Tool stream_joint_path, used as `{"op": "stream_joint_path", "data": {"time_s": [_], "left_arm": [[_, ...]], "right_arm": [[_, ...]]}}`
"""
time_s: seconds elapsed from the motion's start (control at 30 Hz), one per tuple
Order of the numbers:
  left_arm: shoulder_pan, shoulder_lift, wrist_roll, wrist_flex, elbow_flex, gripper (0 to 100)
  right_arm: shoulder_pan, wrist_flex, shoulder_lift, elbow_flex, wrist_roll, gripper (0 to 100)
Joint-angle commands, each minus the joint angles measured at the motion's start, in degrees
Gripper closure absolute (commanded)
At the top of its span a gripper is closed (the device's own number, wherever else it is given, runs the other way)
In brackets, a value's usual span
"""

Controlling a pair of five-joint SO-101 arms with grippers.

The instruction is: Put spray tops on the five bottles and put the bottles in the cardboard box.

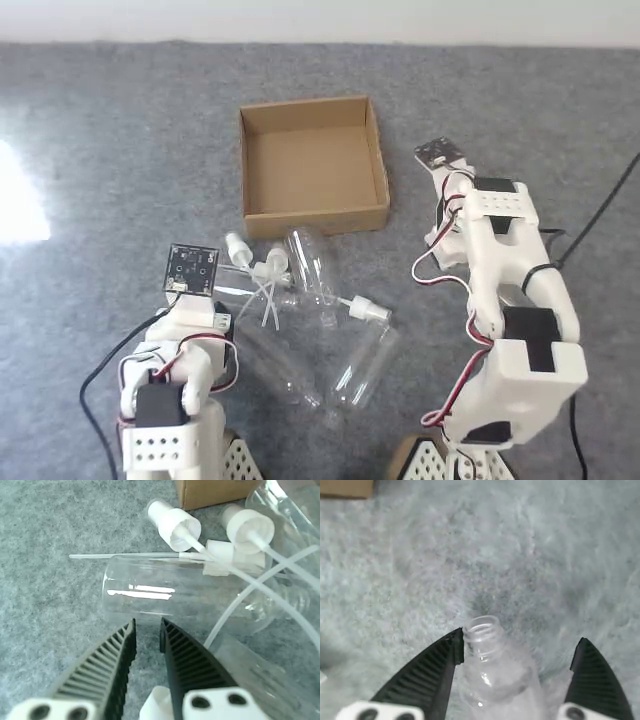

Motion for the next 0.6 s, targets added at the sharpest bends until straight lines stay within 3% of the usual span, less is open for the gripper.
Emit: {"op": "stream_joint_path", "data": {"time_s": [0.0,0.1,0.23,0.57], "left_arm": [[0.0,-1.1,0.5,0.3,-0.1,93],[0.0,-1.1,0.5,0.3,-0.1,93],[0.0,-1.1,0.5,0.3,-0.1,93],[0.0,-1.1,0.5,0.3,-0.1,93]], "right_arm": [[-0.6,0.6,-3.9,-2.6,4.0,68.7],[-0.6,1.6,-3.8,-2.5,5.8,67.5],[-1.2,4.5,-3.8,-2.8,7.2,58.6],[-1.5,8.6,-3.8,-2.5,13.1,58.2]]}}
